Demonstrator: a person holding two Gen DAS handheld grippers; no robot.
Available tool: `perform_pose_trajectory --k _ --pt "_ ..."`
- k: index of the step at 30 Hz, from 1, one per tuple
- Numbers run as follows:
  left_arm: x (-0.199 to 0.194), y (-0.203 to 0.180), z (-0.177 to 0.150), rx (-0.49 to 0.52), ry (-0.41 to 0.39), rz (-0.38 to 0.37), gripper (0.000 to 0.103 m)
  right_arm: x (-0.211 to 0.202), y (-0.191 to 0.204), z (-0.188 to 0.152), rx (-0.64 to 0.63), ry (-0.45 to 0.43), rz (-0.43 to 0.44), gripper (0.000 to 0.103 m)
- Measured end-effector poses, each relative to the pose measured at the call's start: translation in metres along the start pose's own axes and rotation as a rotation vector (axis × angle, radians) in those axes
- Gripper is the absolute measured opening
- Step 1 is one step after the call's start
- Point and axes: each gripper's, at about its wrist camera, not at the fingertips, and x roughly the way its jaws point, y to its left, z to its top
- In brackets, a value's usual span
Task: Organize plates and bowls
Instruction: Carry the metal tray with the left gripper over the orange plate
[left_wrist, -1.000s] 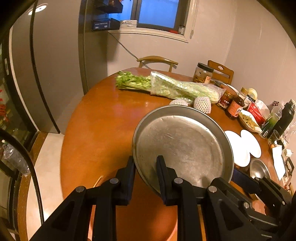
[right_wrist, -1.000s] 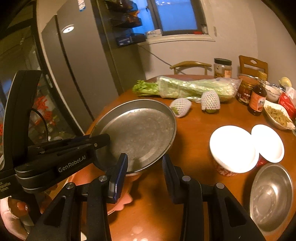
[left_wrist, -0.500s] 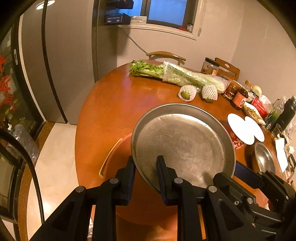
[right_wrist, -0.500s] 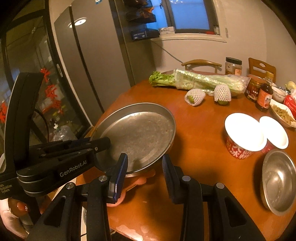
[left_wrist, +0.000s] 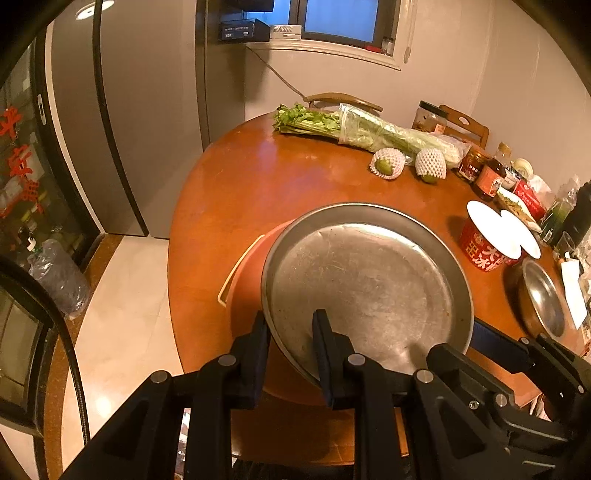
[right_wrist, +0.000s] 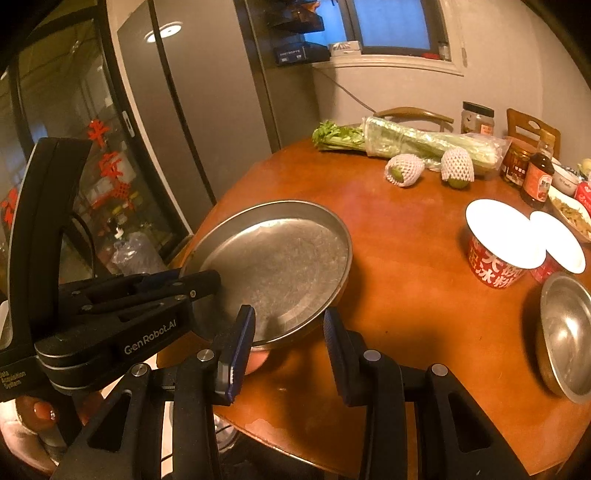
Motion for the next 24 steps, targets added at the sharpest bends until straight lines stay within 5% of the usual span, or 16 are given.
perform_pose_trajectory --k 24 --pt "0.013 0.004 -0.003 0.005 0.024 0.066 0.024 0.018 0.006 0.002 -0.026 0.036 -0.009 0.040"
